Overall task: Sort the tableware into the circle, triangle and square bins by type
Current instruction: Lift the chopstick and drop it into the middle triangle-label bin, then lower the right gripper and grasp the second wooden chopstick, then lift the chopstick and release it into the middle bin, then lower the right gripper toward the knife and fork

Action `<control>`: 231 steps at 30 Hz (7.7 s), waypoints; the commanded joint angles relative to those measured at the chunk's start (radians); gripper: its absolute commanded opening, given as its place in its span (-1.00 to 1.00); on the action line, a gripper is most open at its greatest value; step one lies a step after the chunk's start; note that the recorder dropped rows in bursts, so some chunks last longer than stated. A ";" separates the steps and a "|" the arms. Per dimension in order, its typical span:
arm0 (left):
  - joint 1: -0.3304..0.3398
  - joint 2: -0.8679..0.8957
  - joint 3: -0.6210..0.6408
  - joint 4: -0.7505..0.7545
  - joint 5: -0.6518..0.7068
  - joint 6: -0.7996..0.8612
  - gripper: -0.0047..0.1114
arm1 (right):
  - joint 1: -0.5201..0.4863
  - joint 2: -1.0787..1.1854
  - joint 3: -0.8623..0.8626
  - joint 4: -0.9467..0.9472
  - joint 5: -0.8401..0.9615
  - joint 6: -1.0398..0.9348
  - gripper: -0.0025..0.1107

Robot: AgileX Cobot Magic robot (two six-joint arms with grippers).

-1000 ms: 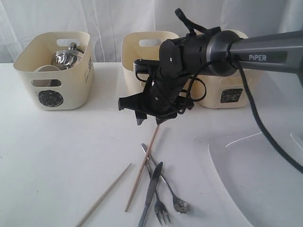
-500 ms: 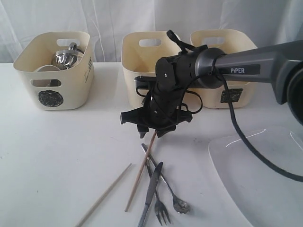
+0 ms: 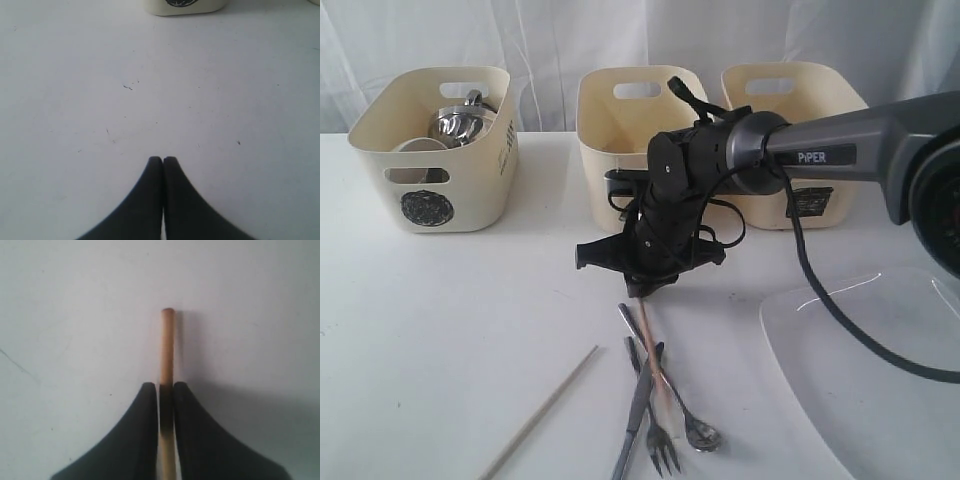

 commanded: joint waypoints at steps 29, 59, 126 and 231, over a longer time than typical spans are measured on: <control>-0.005 -0.004 0.008 -0.009 0.016 0.000 -0.92 | -0.101 -0.347 -0.053 0.429 -0.498 -0.562 -0.96; -0.005 -0.004 0.008 -0.009 0.016 0.000 -0.92 | -0.140 -0.021 -0.053 0.333 -1.248 -0.393 -0.19; -0.005 -0.004 0.008 -0.009 0.016 0.000 -0.92 | 0.481 -0.014 0.090 -0.051 0.139 -1.657 -0.96; -0.005 -0.004 0.008 -0.009 0.016 0.000 -0.92 | 0.208 -0.401 0.428 0.341 0.176 -0.357 -0.31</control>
